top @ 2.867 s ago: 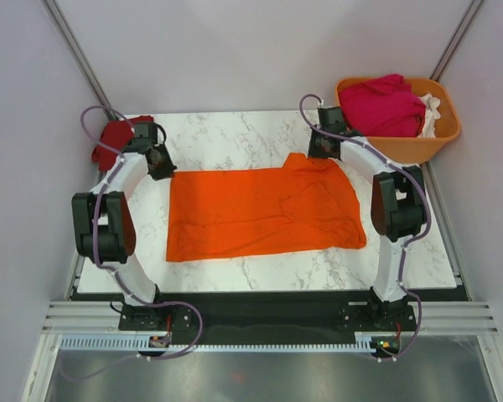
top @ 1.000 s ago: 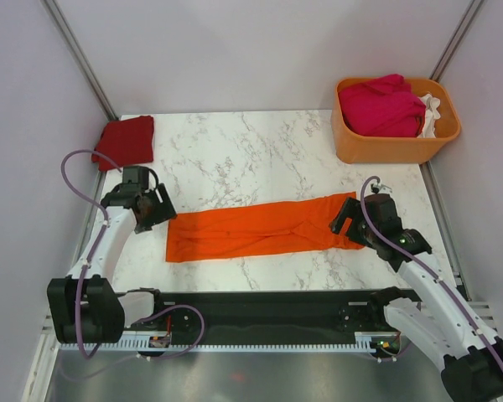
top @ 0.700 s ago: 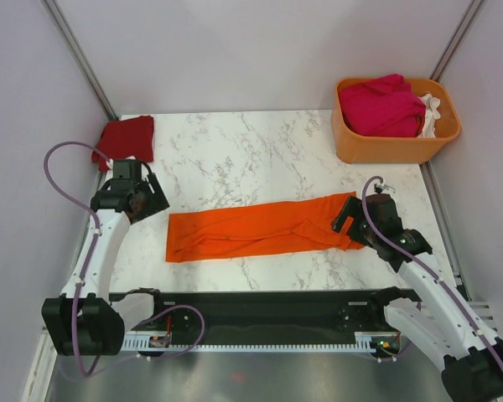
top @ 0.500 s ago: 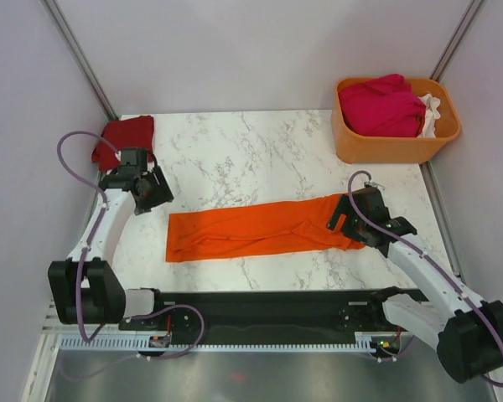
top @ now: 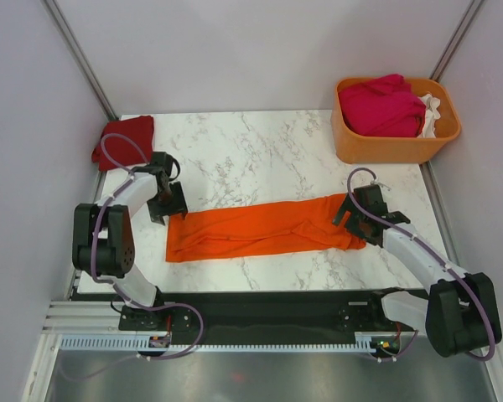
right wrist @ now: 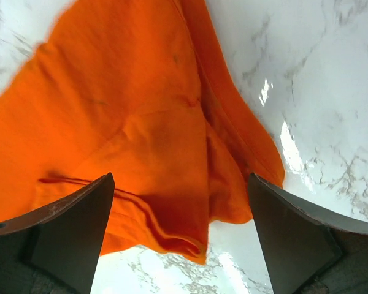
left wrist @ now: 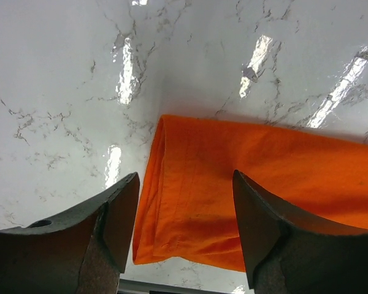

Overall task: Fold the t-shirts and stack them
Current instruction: Fold the tshirt

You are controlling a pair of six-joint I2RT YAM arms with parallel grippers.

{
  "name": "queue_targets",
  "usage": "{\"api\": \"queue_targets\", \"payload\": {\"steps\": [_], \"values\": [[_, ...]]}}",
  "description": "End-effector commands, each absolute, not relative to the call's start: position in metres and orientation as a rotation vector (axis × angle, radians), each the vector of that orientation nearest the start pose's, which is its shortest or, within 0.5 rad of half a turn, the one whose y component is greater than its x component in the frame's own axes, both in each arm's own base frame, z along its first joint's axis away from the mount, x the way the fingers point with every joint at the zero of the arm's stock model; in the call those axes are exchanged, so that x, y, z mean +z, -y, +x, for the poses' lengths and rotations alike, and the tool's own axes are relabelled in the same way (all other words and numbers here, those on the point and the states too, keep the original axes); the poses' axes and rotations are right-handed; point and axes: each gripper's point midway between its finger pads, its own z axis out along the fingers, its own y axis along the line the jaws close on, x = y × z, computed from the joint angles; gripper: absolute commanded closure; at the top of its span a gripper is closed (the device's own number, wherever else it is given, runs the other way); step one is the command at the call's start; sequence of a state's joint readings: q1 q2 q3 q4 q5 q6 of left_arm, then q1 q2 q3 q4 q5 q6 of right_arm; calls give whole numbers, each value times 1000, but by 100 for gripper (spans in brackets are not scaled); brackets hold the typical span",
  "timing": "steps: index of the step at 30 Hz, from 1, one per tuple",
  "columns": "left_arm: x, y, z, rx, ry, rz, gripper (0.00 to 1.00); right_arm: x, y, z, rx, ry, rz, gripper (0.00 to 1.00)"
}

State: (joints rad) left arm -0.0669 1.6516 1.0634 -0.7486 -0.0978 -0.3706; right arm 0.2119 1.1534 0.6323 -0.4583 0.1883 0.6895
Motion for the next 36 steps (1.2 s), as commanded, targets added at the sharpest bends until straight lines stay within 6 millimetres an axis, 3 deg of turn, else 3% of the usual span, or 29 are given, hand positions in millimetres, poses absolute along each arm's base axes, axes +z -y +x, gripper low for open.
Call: {"api": "queue_targets", "payload": {"steps": [1,7,10,11,13,14,15,16,17,19,21,22,24,25,26,27,28,29,30,31,32,33,34,35,36], "values": [[40,17,312,104,-2834,-372,31,33,-50,254,119,-2468,704,2],[31,13,311,170,-2863,-367,29,16,-51,252,114,-2500,699,3],[27,9,311,201,-2873,-371,31,13,-53,254,128,-2500,686,10],[22,8,308,217,-2891,-378,35,12,-55,254,135,-2507,681,20],[16,9,306,220,-2916,-373,54,8,-56,252,142,-2520,667,34],[15,8,305,233,-2923,-379,67,7,-58,254,155,-2518,662,53],[12,8,304,242,-2934,-386,76,5,-59,253,162,-2523,656,58],[11,9,304,236,-2938,-390,94,3,-61,255,178,-2519,638,64],[10,10,303,234,-2944,-392,98,1,-64,255,199,-2529,625,80],[11,19,303,160,-2946,-417,98,7,-72,269,254,-2497,607,99],[16,25,300,124,-2925,-444,98,9,-83,280,306,-2507,582,100],[28,28,301,86,-2887,-445,98,22,-90,299,329,-2470,563,100],[35,36,295,24,-2871,-454,98,19,-104,314,315,-2501,510,100],[47,38,295,-6,-2834,-453,98,38,-114,340,346,-2456,487,100],[47,40,288,-25,-2839,-458,98,28,-120,348,336,-2486,481,100],[51,46,285,-72,-2829,-471,98,31,-130,360,348,-2481,453,100],[60,49,282,-110,-2800,-479,98,54,-143,389,386,-2424,422,100],[58,50,273,-119,-2804,-490,98,43,-151,401,381,-2450,401,100],[60,59,268,-186,-2806,-529,98,46,-162,414,391,-2444,356,100],[61,64,263,-221,-2801,-550,98,72,-178,446,441,-2378,323,100],[62,73,253,-268,-2800,-544,98,50,-187,459,428,-2414,299,100],[62,82,249,-308,-2801,-570,98,49,-198,472,430,-2410,257,100],[59,92,238,-316,-2819,-544,98,76,-211,503,456,-2349,238,100],[63,98,235,-338,-2805,-534,98,47,-218,515,448,-2395,224,100],[65,103,230,-353,-2796,-567,98,47,-225,529,464,-2387,210,100]]}}
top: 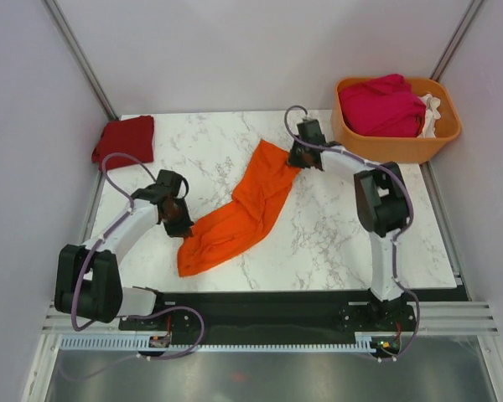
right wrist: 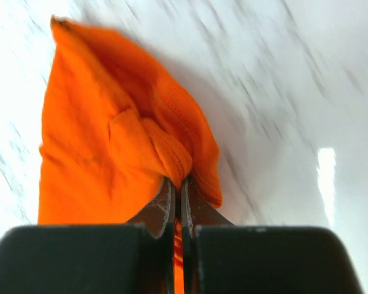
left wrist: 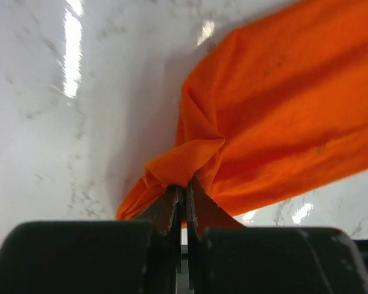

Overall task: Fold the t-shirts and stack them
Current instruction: Fold the tshirt

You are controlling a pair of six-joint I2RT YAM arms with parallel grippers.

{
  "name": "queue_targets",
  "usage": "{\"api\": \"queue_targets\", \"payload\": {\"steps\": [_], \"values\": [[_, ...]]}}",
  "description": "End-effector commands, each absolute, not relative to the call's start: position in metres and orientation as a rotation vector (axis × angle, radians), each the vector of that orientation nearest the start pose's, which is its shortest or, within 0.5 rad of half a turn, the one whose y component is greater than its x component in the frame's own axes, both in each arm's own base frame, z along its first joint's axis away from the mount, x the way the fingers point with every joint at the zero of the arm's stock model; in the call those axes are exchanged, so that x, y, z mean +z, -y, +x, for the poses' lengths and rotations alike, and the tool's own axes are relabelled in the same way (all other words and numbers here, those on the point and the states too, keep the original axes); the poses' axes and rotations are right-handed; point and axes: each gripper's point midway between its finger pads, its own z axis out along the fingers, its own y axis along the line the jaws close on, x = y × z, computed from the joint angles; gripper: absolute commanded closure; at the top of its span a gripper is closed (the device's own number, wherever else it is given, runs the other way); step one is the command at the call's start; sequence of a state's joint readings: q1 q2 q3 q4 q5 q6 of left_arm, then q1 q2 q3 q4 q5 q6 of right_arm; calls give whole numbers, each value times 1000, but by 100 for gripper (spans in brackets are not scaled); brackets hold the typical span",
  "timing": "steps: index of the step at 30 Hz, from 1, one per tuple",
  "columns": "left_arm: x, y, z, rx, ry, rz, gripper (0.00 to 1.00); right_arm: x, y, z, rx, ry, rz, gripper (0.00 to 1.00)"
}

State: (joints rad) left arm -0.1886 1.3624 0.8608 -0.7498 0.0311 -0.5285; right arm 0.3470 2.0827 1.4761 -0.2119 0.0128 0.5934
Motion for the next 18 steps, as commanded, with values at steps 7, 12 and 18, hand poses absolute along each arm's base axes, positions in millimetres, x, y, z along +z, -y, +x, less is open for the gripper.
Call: {"api": "queue_targets", "payload": {"steps": [7,12,18], "values": [[67,130,176,-560,-2780,-641,98,89,-273,649,585,-2121,175,100],[60,142,153,-630,-2773,-686,98,96,-294,678,752,-1928,223,100],[42,169,144,-666,-2834,-687,98,112,-327,678,899,-1816,171,27]]}}
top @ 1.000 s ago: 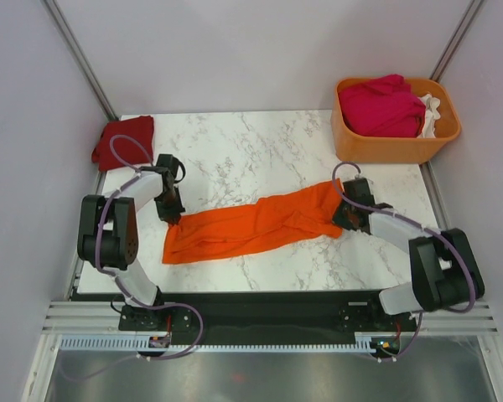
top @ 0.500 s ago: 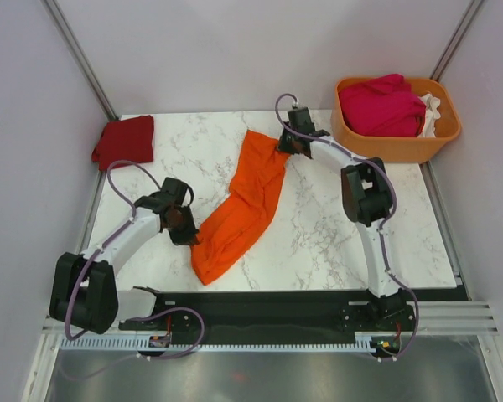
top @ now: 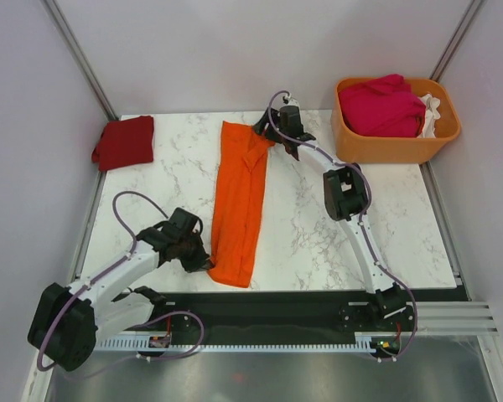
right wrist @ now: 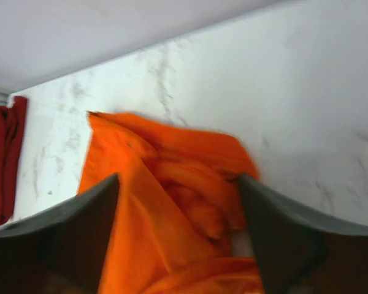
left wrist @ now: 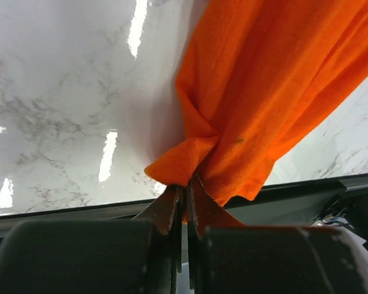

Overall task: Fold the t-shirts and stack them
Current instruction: Fold the tshirt

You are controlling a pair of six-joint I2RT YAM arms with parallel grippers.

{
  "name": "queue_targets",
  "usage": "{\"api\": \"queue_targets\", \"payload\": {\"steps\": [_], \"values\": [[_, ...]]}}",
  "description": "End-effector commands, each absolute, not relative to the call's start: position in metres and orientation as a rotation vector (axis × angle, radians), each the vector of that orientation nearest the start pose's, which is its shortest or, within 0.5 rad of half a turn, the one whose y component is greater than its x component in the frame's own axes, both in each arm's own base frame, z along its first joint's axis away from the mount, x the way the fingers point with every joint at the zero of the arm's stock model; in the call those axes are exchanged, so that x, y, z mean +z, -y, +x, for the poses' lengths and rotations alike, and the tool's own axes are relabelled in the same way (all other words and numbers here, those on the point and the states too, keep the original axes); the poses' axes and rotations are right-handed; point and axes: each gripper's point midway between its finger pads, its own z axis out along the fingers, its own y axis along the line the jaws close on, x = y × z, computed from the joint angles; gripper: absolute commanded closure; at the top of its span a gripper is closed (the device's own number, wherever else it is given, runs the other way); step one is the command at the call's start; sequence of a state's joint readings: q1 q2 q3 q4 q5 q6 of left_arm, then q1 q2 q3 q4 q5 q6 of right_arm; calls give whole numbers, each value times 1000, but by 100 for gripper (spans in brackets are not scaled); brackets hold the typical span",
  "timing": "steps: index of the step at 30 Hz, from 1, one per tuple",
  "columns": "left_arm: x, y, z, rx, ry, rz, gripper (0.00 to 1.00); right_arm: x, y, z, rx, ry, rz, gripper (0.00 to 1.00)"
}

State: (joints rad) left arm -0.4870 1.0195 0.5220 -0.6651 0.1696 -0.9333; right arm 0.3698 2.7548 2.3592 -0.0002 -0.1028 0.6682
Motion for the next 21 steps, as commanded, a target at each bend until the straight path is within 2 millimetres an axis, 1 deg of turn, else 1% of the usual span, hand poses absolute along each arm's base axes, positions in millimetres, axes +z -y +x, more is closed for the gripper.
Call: {"api": "queue_targets", "payload": {"steps": [1,2,3,4,5,6,7,8,9,10,11,12,13,14,15,16,17,18,19,20,21], "values": [[43,179,145,-701,-2826,-654,98,112,-334,675,908,-1818,142,2],[42,185,146,-706,-2832,-676,98,114,-341,672,908,-1816,121,2],[41,189,146,-714,-2834,-670,98,114,-340,671,884,-1819,96,2],[44,198,146,-735,-2833,-636,98,123,-338,672,868,-1810,97,2],[43,201,146,-714,-2838,-637,98,128,-335,672,850,-1806,96,2],[44,204,146,-718,-2839,-624,98,125,-329,671,822,-1823,99,2],[47,210,146,-732,-2837,-600,98,153,-324,669,799,-1785,76,2],[47,214,148,-739,-2835,-599,98,162,-316,669,766,-1775,74,2],[48,218,147,-751,-2837,-589,98,156,-309,665,728,-1803,68,2],[48,223,145,-759,-2843,-565,98,193,-299,660,686,-1759,39,2],[49,227,146,-769,-2834,-559,98,202,-287,659,625,-1756,57,2],[45,229,145,-755,-2847,-553,98,187,-276,649,573,-1816,67,2],[46,234,142,-759,-2851,-521,98,225,-263,639,536,-1777,61,2],[44,235,143,-744,-2848,-504,98,230,-253,631,503,-1786,74,2],[41,236,142,-719,-2859,-489,98,203,-237,615,433,-1866,99,2],[38,237,138,-704,-2867,-464,98,238,-226,597,425,-1832,114,2],[34,235,139,-673,-2859,-463,98,238,-218,583,434,-1852,171,2],[32,234,138,-659,-2861,-454,98,194,-208,555,413,-1955,211,2],[26,231,134,-628,-2874,-447,98,221,-203,529,468,-1927,232,2],[22,228,134,-600,-2869,-451,98,214,-204,508,518,-1953,250,2],[19,226,133,-583,-2872,-450,98,165,-199,472,539,-2062,307,4]]}}
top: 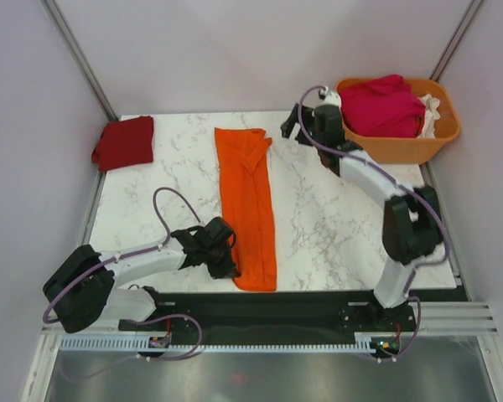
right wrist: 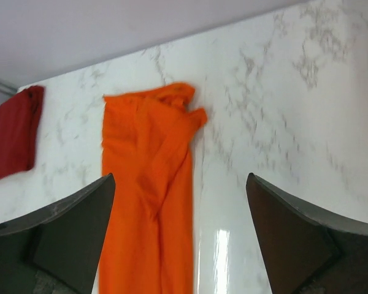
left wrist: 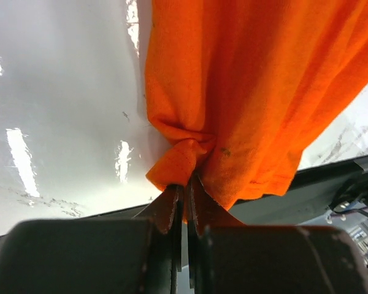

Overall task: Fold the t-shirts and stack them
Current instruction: Fold the tshirt

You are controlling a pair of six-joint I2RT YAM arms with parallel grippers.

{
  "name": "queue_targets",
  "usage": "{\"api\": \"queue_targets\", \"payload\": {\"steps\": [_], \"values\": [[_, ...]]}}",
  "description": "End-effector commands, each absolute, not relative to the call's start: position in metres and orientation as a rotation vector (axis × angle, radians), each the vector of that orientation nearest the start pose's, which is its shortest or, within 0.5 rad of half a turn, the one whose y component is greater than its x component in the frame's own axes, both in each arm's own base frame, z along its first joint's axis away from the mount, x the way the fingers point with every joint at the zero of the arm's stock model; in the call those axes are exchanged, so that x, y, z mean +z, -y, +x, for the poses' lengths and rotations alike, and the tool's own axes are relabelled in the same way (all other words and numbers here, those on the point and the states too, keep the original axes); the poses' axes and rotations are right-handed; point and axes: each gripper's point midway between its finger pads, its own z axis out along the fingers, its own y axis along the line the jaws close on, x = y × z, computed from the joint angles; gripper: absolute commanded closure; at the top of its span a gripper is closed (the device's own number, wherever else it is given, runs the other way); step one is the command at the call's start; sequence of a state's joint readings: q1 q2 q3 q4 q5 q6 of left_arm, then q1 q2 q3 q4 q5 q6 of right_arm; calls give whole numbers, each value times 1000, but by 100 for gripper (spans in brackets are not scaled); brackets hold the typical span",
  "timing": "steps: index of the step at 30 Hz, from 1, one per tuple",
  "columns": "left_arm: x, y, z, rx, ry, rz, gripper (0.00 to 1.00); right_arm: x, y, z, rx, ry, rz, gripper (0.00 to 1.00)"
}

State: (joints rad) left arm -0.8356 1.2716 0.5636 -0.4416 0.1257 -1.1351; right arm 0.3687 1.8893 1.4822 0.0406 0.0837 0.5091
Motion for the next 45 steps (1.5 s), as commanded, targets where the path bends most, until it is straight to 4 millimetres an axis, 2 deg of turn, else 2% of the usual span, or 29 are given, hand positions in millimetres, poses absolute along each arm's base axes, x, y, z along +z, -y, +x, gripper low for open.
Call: {"api": "queue_targets", "payload": {"steps": [1,2,3,4,5,6,7,8,10,11,13,14,15,17,19,21,23,26,29,30,32,33,35,38,40,41,42,44,45], "values": [[13,222,129,-557,-2884,-455,98,184,-203,444,632,-2041,291,5],[10,219,127,-541,-2885,-469,98,175,-209,421,670,-2067,273,6],[6,215,124,-522,-2895,-476,98,138,-209,384,692,-2166,274,8],[4,216,121,-519,-2899,-471,98,154,-215,359,769,-2148,230,8],[4,215,119,-518,-2900,-481,98,148,-225,335,802,-2179,183,9],[3,215,117,-516,-2904,-479,98,122,-222,305,787,-2271,191,11],[3,216,114,-519,-2908,-475,98,136,-224,287,831,-2243,164,12],[6,217,114,-538,-2902,-482,98,119,-231,259,847,-2302,123,12],[5,216,110,-540,-2898,-483,97,117,-235,226,898,-2333,116,12],[7,217,111,-551,-2886,-494,96,101,-236,204,900,-2387,92,12],[6,214,108,-554,-2884,-499,84,98,-235,182,948,-2409,132,13],[7,214,108,-556,-2875,-502,79,81,-233,164,942,-2451,128,13],[10,213,107,-575,-2859,-503,66,78,-235,156,972,-2454,136,14],[13,213,105,-597,-2839,-491,51,65,-240,134,1022,-2489,137,15],[21,213,110,-624,-2788,-463,31,56,-245,126,1007,-2512,123,15],[25,211,111,-622,-2774,-421,18,55,-255,117,1006,-2526,80,15],[28,207,111,-614,-2758,-403,19,55,-264,110,992,-2541,39,15],[24,194,106,-525,-2790,-385,27,53,-268,108,972,-2543,31,15],[41,192,99,-487,-2814,-335,36,50,-267,108,959,-2550,26,14],[58,200,99,-515,-2798,-310,43,49,-268,108,960,-2549,28,15],[69,191,94,-472,-2801,-333,52,48,-268,109,957,-2545,31,14],[81,195,95,-502,-2790,-335,66,48,-268,110,953,-2546,26,14],[85,190,88,-497,-2810,-368,70,47,-269,112,938,-2544,17,14],[82,183,74,-524,-2849,-399,86,44,-270,114,920,-2548,14,14],[85,181,67,-554,-2858,-410,87,44,-271,113,923,-2550,14,14],[86,180,67,-554,-2846,-402,84,44,-271,113,925,-2551,13,14],[87,180,67,-553,-2830,-379,69,45,-273,113,939,-2547,11,14],[88,175,79,-521,-2757,-350,53,44,-274,113,945,-2546,11,14],[85,174,86,-493,-2731,-292,39,42,-273,113,937,-2550,12,14]]}}
